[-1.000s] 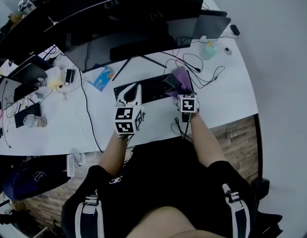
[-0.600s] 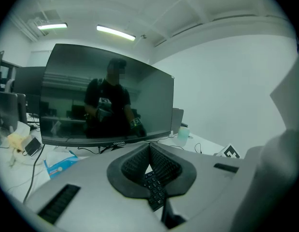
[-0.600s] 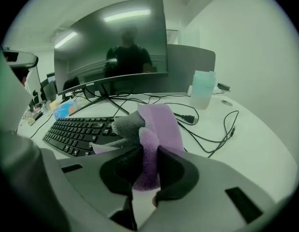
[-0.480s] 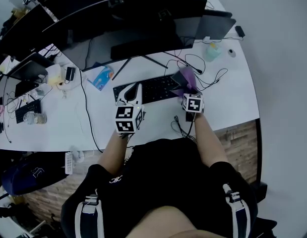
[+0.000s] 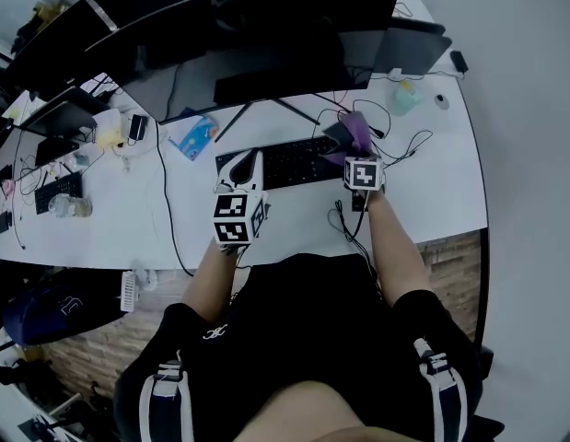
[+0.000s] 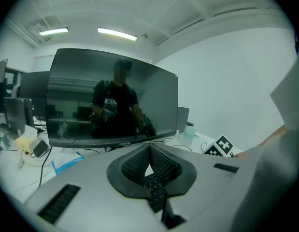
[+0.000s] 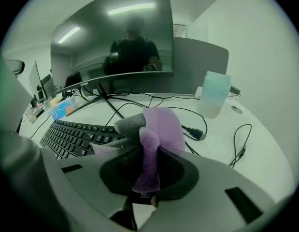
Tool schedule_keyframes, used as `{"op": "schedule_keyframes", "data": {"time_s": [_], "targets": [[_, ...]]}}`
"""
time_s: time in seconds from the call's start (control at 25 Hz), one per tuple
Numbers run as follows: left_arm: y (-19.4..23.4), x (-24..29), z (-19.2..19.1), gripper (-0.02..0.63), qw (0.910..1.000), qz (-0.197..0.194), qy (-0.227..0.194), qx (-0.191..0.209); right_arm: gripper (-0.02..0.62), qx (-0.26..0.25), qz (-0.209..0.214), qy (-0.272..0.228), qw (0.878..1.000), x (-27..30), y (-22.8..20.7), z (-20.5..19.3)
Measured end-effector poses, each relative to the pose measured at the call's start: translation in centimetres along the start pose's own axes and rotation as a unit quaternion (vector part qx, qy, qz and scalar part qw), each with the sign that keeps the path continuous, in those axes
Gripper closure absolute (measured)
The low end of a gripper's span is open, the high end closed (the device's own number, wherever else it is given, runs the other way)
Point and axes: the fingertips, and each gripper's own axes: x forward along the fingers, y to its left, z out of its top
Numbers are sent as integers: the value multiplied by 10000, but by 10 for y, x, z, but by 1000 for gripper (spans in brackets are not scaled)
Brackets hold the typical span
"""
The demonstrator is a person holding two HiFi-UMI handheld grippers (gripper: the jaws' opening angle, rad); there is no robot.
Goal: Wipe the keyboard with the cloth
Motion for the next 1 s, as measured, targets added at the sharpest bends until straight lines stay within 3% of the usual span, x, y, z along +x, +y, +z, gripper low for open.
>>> {"op": "schedule_keyframes", "data": {"time_s": [0.48, 1.0], "targets": [[21, -28, -2, 594, 9996, 290, 45, 60, 506, -78, 78, 5, 9999, 16, 23, 21], [66, -85, -5, 594, 9987, 496, -125, 13, 509, -588, 230, -43, 9980, 15, 103, 18]]}}
